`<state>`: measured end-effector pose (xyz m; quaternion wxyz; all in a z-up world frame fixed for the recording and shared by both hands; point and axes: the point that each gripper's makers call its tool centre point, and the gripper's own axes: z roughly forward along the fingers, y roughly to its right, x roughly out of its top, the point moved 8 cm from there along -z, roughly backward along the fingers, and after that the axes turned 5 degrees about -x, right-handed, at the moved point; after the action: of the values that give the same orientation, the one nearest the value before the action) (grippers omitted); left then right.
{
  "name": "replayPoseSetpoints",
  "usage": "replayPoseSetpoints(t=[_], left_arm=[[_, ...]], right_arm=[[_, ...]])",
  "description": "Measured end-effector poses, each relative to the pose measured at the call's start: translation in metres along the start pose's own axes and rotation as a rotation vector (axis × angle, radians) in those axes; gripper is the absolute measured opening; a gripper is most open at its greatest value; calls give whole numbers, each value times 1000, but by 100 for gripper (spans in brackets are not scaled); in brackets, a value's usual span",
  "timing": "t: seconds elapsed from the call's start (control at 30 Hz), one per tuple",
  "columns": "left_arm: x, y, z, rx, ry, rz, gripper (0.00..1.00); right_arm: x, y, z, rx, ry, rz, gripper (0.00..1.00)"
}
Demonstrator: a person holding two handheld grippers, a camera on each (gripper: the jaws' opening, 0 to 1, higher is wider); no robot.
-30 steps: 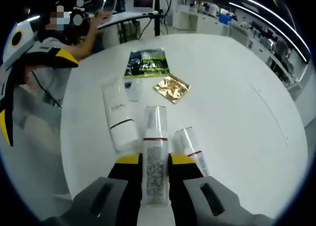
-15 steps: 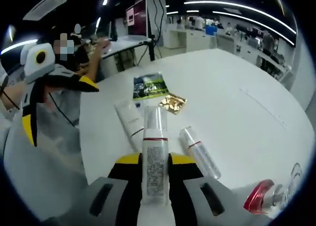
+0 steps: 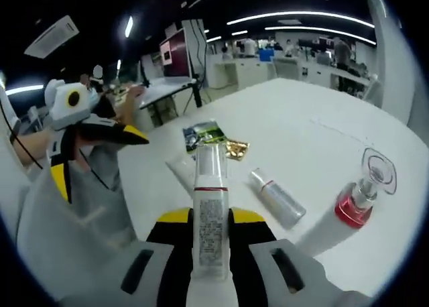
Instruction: Arrange the skincare products in the storage area until every visible bottle or jar stands upright without overlapping.
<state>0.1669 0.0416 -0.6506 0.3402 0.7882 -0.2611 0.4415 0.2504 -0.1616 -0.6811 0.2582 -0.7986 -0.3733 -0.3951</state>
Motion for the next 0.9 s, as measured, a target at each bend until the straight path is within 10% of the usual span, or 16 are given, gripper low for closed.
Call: replayPoseSetpoints(t=[0.53,0.9], left_arm=[[34,25,0,-188,170,-62,70],[60,43,2,-318,268,-75,53]], right_arm=[[27,-42,-48,173,370,107,19],[34,-66,-69,355,465,108,19]])
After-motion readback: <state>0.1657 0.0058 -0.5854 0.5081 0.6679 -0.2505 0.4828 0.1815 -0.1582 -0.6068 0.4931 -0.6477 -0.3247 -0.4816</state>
